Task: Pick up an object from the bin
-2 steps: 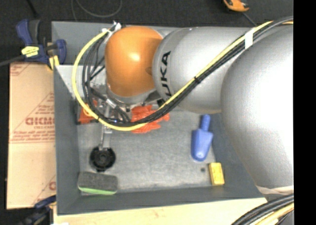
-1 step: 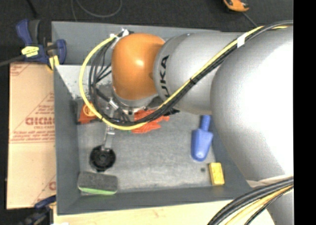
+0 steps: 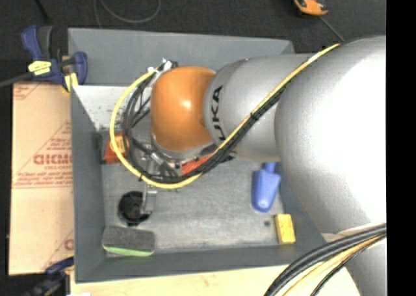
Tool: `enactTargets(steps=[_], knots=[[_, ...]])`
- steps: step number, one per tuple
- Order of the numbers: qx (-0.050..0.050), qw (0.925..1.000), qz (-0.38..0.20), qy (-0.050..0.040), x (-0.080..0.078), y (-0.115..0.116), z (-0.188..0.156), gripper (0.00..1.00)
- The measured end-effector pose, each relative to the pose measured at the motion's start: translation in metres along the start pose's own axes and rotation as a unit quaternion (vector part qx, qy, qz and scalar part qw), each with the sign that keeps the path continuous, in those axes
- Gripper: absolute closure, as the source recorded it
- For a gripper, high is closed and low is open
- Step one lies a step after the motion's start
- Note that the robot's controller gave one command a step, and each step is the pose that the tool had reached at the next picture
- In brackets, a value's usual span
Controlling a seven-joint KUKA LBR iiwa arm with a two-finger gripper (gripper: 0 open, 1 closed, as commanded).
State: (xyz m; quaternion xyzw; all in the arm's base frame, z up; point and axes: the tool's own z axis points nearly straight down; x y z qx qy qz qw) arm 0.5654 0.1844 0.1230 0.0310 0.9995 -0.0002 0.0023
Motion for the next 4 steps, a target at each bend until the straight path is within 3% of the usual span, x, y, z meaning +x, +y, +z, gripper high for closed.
enactTargets(steps=[1, 2, 3, 4], knots=[[-0.002, 0.9964, -0.085, -0.0001, 0.046, 0.009, 0.032, 1.0], [-0.002, 0.9964, -0.084, -0.0001, 0.046, 0.009, 0.032, 1.0], [0.0, 0.9965, -0.083, 0.0042, 0.042, 0.004, -0.018, 1.0], [-0.001, 0.9983, -0.058, 0.0006, 0.024, 0.0, -0.135, 1.0]])
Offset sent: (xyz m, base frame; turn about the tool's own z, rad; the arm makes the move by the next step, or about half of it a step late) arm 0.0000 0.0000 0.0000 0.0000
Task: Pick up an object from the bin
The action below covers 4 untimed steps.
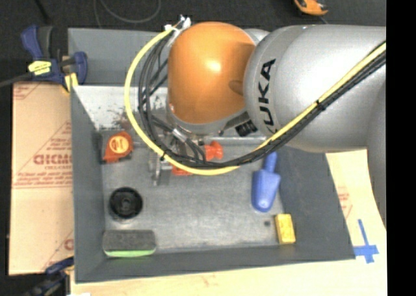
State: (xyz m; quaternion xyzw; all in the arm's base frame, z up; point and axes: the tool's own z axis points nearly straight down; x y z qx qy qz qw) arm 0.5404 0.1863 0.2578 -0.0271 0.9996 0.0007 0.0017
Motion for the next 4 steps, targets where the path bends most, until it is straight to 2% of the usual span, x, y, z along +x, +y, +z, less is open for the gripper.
enactTargets(steps=[1, 2, 3, 4], knots=[[0.0, 1.0, 0.001, 0.0001, 0.0, 0.0, 0.0, 0.0], [0.0, 1.0, 0.001, 0.0001, 0.0, 0.0, 0.0, 0.0], [-0.001, 0.9994, 0.034, -0.0027, 0.007, 0.012, 0.037, 0.0], [0.0, 1.0, 0.009, -0.0007, 0.011, 0.009, 0.086, 0.0]])
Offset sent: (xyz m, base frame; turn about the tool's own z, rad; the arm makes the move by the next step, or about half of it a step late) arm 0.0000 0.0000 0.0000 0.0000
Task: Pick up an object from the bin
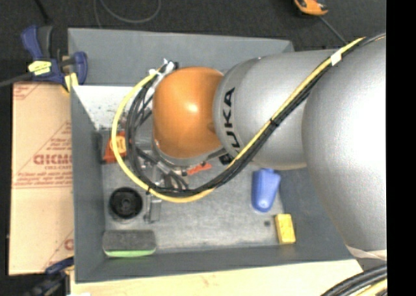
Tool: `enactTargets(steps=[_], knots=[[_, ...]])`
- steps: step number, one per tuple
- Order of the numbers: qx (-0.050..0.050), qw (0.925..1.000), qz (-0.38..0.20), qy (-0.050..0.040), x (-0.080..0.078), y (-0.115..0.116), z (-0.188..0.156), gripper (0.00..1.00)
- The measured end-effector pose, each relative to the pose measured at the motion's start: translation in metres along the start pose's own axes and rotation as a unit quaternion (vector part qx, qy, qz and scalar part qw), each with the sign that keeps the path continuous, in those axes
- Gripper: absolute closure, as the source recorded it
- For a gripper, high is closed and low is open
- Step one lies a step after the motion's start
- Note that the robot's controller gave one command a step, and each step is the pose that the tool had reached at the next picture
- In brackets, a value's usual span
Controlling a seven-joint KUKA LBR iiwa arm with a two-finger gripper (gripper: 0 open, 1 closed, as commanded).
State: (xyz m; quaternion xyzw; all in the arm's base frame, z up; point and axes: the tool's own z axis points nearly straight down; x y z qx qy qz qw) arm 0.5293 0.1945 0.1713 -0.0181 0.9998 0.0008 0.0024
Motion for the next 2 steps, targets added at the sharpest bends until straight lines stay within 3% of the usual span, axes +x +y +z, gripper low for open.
enactTargets(steps=[1, 2], knots=[[0.001, 0.9985, -0.055, 0.0019, 0.008, -0.002, 0.03, 0.0], [0.0, 0.9997, 0.023, -0.0005, -0.007, 0.011, 0.062, 0.0]])
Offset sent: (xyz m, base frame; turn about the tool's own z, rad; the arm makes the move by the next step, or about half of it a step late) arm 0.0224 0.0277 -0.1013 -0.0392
